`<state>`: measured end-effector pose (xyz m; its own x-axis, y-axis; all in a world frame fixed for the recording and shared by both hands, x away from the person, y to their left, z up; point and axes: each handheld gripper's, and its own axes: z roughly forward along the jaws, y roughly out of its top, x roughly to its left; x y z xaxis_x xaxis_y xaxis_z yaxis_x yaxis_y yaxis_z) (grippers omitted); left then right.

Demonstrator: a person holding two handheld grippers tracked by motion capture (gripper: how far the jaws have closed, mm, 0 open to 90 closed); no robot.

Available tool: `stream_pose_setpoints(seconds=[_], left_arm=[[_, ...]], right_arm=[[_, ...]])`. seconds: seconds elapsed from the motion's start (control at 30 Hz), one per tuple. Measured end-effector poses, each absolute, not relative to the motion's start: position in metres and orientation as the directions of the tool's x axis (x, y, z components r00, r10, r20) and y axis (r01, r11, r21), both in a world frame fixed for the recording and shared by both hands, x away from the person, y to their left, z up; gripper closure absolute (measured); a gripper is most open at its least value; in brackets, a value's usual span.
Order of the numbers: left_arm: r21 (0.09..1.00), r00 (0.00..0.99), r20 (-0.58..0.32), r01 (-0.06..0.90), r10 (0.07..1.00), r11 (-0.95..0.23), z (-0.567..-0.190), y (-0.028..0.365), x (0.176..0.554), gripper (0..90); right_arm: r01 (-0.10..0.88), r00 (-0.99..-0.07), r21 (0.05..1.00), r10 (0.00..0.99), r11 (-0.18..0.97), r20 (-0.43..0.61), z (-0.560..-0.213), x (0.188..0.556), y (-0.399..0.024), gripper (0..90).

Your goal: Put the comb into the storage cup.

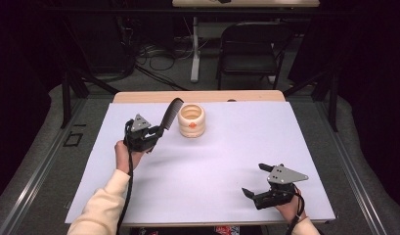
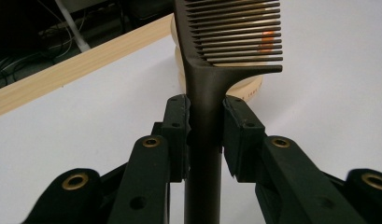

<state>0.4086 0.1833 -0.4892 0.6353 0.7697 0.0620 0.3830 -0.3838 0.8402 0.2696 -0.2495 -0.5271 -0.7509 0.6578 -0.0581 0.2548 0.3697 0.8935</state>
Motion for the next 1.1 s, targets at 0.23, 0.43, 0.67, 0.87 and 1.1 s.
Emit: stream_pose_setpoints(seconds=[0.23, 0.43, 0.67, 0.87, 1.1], left_arm=[[0.847, 0.634, 0.051, 0.383, 0.772, -0.370, -0.489, 0.182, 0.411, 72.4], [0.859, 0.628, 0.052, 0.368, 0.776, -0.355, -0.489, 0.181, 0.412, 72.4], [0.863, 0.633, 0.046, 0.364, 0.773, -0.350, -0.488, 0.177, 0.415, 72.4], [0.870, 0.630, 0.051, 0.353, 0.775, -0.344, -0.486, 0.175, 0.417, 72.4], [0.871, 0.635, 0.049, 0.350, 0.771, -0.344, -0.486, 0.171, 0.421, 72.4]], right_arm=[[0.255, -0.753, 0.894, 0.656, 0.369, -0.056, -0.527, 0.270, -0.249, 0.0], [0.258, -0.752, 0.892, 0.657, 0.372, -0.057, -0.527, 0.270, -0.249, 0.0], [0.262, -0.751, 0.891, 0.659, 0.370, -0.053, -0.527, 0.270, -0.248, 0.0], [0.262, -0.751, 0.891, 0.658, 0.370, -0.053, -0.528, 0.270, -0.248, 0.0], [0.264, -0.751, 0.891, 0.659, 0.370, -0.051, -0.528, 0.270, -0.248, 0.0]])
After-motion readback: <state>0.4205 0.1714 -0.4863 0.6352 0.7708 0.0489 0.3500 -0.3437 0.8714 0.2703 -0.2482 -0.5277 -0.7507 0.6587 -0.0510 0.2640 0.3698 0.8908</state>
